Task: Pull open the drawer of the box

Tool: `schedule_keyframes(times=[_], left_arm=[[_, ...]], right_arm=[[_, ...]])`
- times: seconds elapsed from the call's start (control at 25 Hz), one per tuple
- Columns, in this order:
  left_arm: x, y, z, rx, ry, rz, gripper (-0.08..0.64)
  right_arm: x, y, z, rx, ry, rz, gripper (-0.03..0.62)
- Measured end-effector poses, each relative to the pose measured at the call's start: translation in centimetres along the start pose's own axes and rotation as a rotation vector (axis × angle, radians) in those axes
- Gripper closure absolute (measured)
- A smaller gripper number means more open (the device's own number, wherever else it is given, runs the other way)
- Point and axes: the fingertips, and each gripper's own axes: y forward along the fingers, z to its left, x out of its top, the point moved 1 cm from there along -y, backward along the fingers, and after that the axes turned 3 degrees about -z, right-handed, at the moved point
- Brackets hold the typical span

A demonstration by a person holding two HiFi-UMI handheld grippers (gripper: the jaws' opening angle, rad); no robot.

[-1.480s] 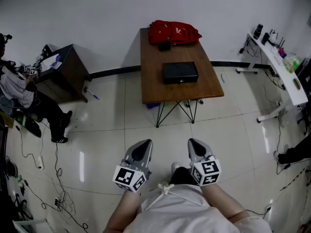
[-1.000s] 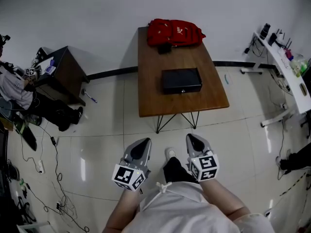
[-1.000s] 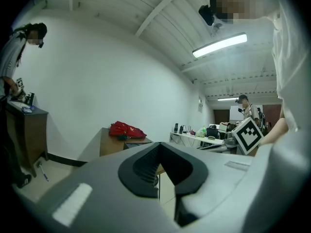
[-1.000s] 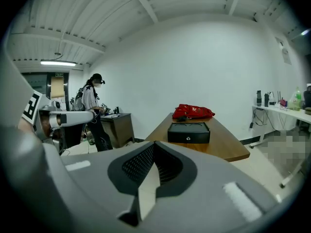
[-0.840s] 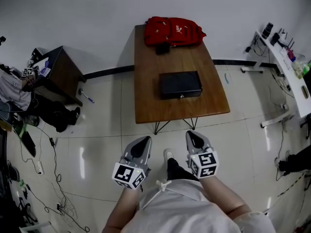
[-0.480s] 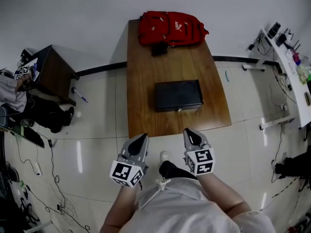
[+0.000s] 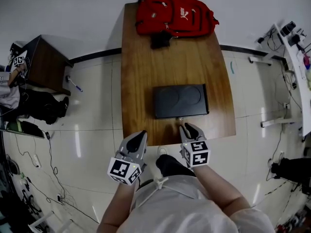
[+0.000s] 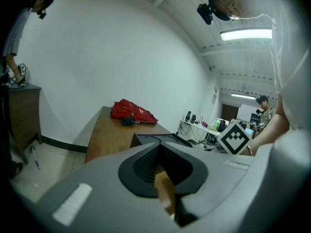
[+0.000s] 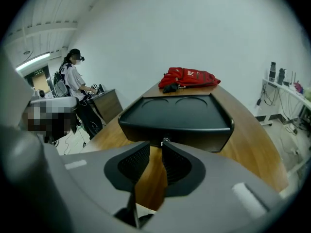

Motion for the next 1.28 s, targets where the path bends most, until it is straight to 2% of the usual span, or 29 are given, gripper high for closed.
schedule_keyframes(times=[0.16, 0.24, 0.48, 0.72, 1.0, 1.28], left_arm=[[-0.4, 1.7, 0.5, -0.012, -0.017, 0.028, 0.554], [-0.5, 2.4, 0.7, -0.02, -0.021, 0.041, 0.554], [-1.3, 3.4, 1.2, -0.017, -0.04, 0.063, 0.554], [-1.9, 3.2, 1.1, -0.028, -0.046, 0.086, 0.554], [-2.1, 2.8, 0.9, -0.021, -0.052, 0.079, 0.554], [-1.7, 1.5, -0.1, -0.023, -0.034, 0.051, 0.554]], right_arm=[[-0.7, 2.1, -1.0, -0.008, 0.028, 0.065, 0.508], [-0.9, 3.0, -1.3, -0.007, 0.056, 0.088, 0.48], [-1.3, 4.6, -1.7, -0.029, 0.113, 0.115, 0.46], [-1.6, 4.7, -2.1, -0.068, 0.186, 0.128, 0.521], [-1.5, 4.8, -2.0, -0.074, 0.154, 0.142, 0.534], [-3.3, 3.1, -1.2, -0.078, 0.142, 0.169, 0.534]])
